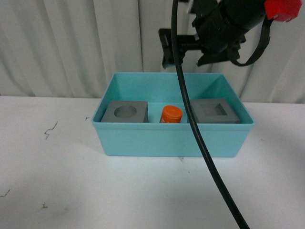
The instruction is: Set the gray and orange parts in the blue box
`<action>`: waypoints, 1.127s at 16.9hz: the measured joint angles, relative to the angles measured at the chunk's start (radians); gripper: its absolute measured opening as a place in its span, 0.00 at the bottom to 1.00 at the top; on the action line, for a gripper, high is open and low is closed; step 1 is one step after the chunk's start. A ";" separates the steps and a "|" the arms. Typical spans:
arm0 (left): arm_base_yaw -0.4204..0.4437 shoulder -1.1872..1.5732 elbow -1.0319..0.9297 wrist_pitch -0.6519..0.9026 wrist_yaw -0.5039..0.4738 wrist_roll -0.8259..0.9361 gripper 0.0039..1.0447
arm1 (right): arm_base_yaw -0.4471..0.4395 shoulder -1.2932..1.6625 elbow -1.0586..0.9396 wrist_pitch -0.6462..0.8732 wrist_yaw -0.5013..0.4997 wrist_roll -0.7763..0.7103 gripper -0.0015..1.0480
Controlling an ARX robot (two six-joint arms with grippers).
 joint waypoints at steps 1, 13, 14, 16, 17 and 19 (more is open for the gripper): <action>0.000 0.000 0.000 0.000 0.000 0.000 0.94 | 0.000 -0.080 -0.078 0.088 0.001 -0.010 0.94; 0.000 0.000 0.000 0.000 0.000 0.000 0.94 | -0.137 -0.996 -1.363 1.073 0.381 0.027 0.02; 0.000 0.000 0.000 0.000 0.000 0.000 0.94 | -0.154 -1.039 -1.397 1.090 0.370 0.028 0.02; 0.000 0.000 0.000 0.000 0.000 0.000 0.94 | -0.192 -1.139 -1.487 1.104 0.343 0.028 0.02; 0.000 0.000 0.000 0.000 0.000 0.000 0.94 | -0.204 -1.176 -1.542 1.091 0.319 0.028 0.02; 0.000 0.000 0.000 0.000 0.000 0.000 0.94 | -0.228 -1.257 -1.593 1.078 0.299 0.028 0.02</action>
